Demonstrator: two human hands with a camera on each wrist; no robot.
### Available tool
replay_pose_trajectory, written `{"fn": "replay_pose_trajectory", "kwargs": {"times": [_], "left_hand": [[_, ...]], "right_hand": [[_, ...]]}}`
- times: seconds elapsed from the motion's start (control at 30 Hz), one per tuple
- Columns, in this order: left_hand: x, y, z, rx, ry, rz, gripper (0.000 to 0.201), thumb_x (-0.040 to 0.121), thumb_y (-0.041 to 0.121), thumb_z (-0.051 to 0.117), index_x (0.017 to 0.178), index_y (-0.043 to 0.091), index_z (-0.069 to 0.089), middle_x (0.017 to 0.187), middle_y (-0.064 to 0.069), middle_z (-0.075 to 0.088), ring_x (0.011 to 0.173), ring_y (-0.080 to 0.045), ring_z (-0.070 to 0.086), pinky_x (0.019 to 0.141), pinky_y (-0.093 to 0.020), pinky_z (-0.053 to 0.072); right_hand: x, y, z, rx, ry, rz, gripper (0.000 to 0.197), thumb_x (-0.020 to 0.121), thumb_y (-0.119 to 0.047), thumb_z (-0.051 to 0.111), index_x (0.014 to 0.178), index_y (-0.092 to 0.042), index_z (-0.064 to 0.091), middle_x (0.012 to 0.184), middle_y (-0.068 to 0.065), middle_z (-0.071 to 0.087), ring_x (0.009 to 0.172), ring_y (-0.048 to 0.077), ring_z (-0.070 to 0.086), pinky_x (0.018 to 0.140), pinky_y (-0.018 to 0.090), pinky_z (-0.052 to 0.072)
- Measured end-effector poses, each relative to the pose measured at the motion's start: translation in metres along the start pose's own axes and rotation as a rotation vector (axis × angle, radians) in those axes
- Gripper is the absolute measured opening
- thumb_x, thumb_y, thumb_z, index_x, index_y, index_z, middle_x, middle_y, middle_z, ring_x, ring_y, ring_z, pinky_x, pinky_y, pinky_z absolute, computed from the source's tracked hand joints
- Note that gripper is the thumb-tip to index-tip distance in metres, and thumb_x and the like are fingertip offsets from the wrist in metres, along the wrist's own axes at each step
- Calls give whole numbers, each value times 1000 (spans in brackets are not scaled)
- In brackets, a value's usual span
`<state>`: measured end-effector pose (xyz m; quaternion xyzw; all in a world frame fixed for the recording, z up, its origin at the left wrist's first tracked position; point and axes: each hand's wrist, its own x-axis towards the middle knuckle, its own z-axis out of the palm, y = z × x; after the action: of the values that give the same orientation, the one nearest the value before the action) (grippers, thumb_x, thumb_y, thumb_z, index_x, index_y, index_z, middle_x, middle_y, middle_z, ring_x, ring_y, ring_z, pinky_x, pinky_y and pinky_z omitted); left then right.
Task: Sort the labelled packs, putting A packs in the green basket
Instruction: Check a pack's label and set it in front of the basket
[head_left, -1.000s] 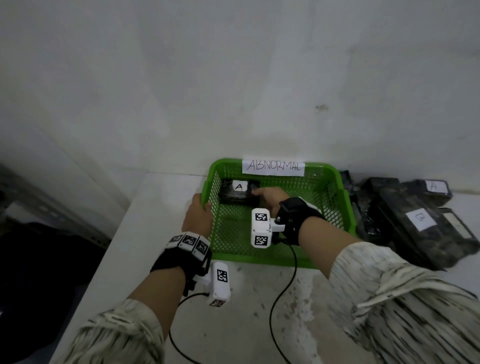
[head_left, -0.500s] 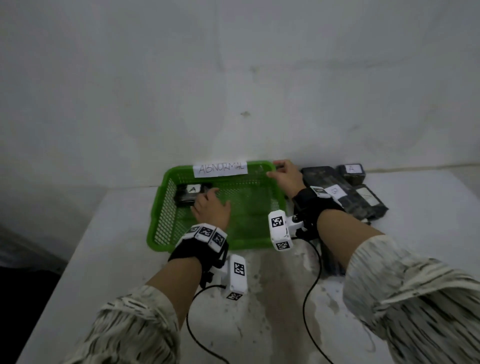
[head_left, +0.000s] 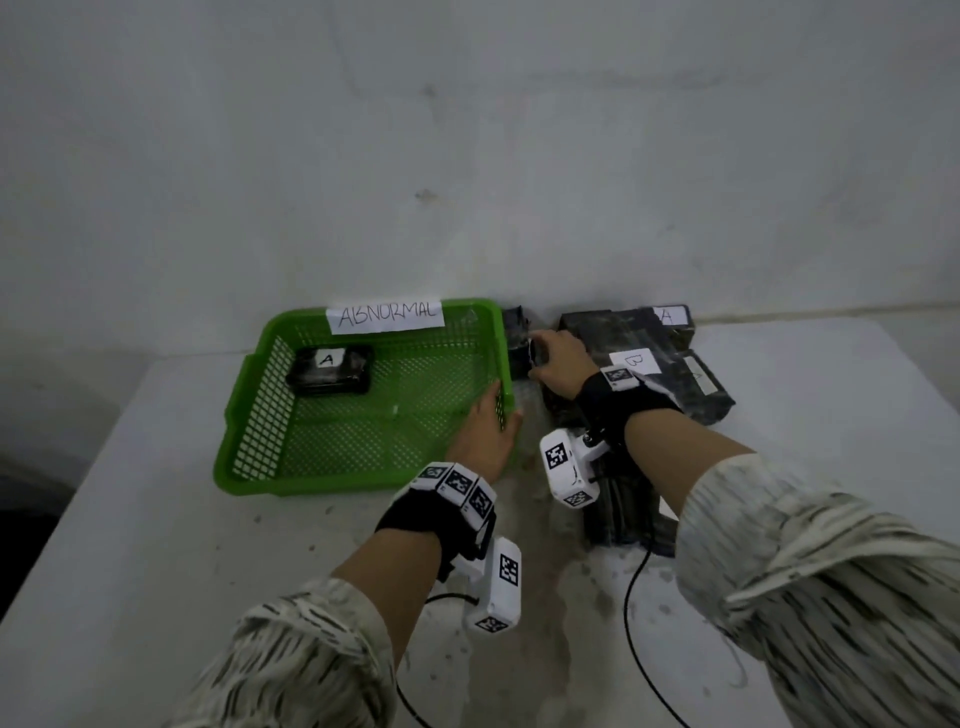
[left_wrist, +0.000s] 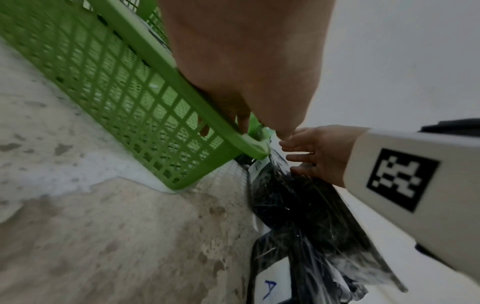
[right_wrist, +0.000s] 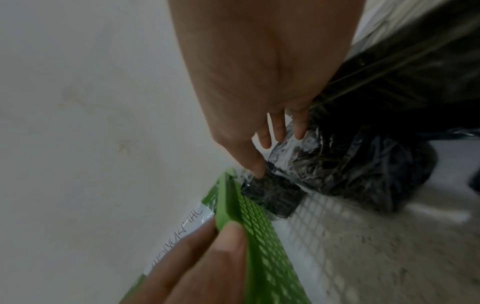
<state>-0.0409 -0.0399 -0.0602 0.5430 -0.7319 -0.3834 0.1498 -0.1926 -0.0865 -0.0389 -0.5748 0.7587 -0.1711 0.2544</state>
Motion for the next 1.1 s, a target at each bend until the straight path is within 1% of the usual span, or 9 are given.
{"fn": "replay_pose_trajectory", "kwargs": {"times": [0.13, 0.23, 0.33, 0.43, 0.63, 0.77, 0.93, 1.0, 1.1], "left_hand": [[2, -5, 3, 59, 3, 9, 59, 99, 38, 36, 150, 24, 10, 153, -4, 31, 132, -23, 43, 103, -44, 42], [2, -7, 2, 23, 1, 16, 58, 99, 37, 37, 150, 24, 12, 152, -3, 32, 133, -21, 42, 105, -41, 40], [1, -7, 1, -23, 19, 2, 58, 98, 37, 40, 149, 25, 16, 149, -3, 38, 131, -21, 44, 105, -39, 40], [1, -4, 0, -81, 17, -35, 57, 98, 32, 43, 149, 27, 19, 146, -3, 43, 129, -21, 47, 105, -38, 40], [5, 2, 0, -158, 10, -56, 57, 97, 27, 47, 148, 23, 22, 146, -5, 42, 130, -22, 45, 107, -41, 38], [4, 5, 1, -177, -3, -56, 57, 98, 27, 46, 149, 22, 20, 148, -6, 39, 132, -23, 43, 108, -40, 37], [4, 8, -1, -169, -14, -53, 57, 98, 25, 44, 149, 20, 18, 149, -9, 37, 133, -25, 41, 109, -40, 35], [4, 8, -2, -155, -38, -44, 58, 98, 26, 44, 149, 19, 17, 149, -10, 36, 134, -25, 40, 109, -40, 34], [4, 9, -8, -108, -68, -38, 59, 98, 27, 45, 149, 18, 18, 149, -10, 36, 134, -26, 40, 109, -38, 35]], "right_hand": [[19, 3, 1, -160, -64, -25, 64, 86, -21, 60, 145, -23, 35, 137, 24, 38, 127, 39, 34, 104, 40, 33], [31, -1, 3, -258, -31, -77, 65, 86, -29, 60, 145, -28, 33, 136, 22, 39, 129, 39, 32, 104, 44, 31], [42, -1, 8, -337, -55, -121, 64, 86, -34, 59, 145, -28, 34, 139, 19, 37, 132, 39, 29, 106, 47, 28], [47, 3, 12, -371, -42, -142, 62, 86, -42, 59, 142, -29, 37, 139, 19, 39, 131, 39, 31, 106, 49, 28], [46, 4, 9, -424, 49, -193, 46, 89, -45, 54, 129, -24, 44, 124, 18, 55, 119, 38, 46, 99, 48, 34], [45, -2, 9, -257, 102, -109, 46, 88, -36, 54, 125, -12, 45, 126, 20, 54, 121, 37, 46, 99, 43, 35], [44, -2, 4, 144, 276, 15, 40, 82, -27, 62, 115, -6, 52, 119, 19, 56, 114, 35, 50, 93, 38, 40], [41, -3, -5, 296, 338, 13, 37, 81, -21, 65, 112, -4, 54, 116, 19, 57, 110, 33, 52, 91, 36, 40], [30, -9, -22, 457, 365, -25, 34, 82, -14, 63, 112, 0, 54, 117, 20, 51, 105, 28, 51, 90, 30, 37]]}}
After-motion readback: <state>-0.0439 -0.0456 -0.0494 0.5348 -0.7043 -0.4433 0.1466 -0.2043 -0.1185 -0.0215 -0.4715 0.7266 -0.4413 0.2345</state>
